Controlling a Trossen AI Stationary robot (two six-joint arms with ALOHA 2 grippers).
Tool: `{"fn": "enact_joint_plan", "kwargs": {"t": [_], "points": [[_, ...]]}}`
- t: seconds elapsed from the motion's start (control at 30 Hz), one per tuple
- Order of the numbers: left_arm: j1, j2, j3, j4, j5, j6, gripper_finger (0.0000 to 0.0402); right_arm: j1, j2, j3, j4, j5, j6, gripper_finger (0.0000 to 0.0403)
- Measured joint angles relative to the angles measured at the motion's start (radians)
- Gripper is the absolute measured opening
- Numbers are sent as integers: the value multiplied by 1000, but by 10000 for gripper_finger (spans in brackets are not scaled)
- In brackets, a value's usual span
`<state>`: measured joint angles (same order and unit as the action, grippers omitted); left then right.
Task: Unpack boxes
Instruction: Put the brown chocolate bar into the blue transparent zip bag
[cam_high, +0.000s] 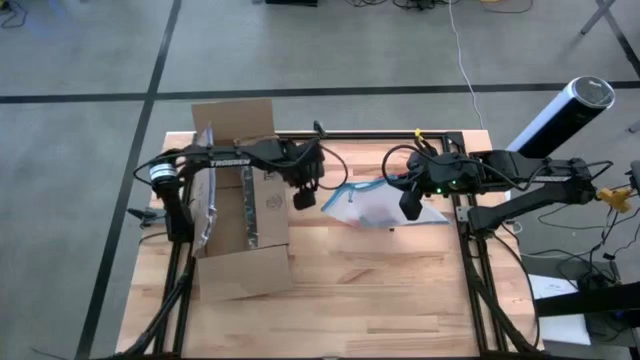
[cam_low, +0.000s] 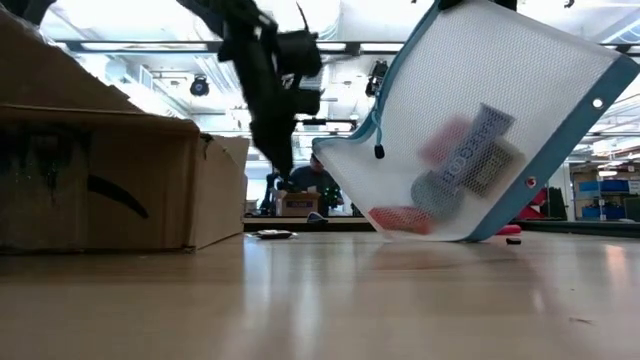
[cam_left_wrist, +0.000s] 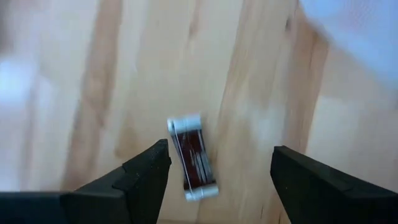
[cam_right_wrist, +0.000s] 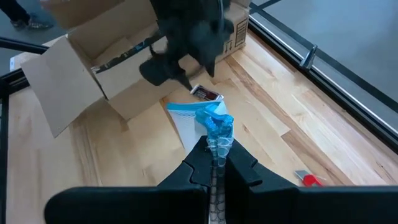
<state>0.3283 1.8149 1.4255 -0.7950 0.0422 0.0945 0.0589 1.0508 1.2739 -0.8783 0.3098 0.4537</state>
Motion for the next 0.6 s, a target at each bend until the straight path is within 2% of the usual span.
{"fn": "enact_joint_plan", "kwargs": {"t": [0.23,0.6], "points": [[-18,4,130,38,-11,59,240,0,0,0,0,4,1,0],[-3,151,103,48,-23,77,243,1,0,0,0,2,18,0]]}}
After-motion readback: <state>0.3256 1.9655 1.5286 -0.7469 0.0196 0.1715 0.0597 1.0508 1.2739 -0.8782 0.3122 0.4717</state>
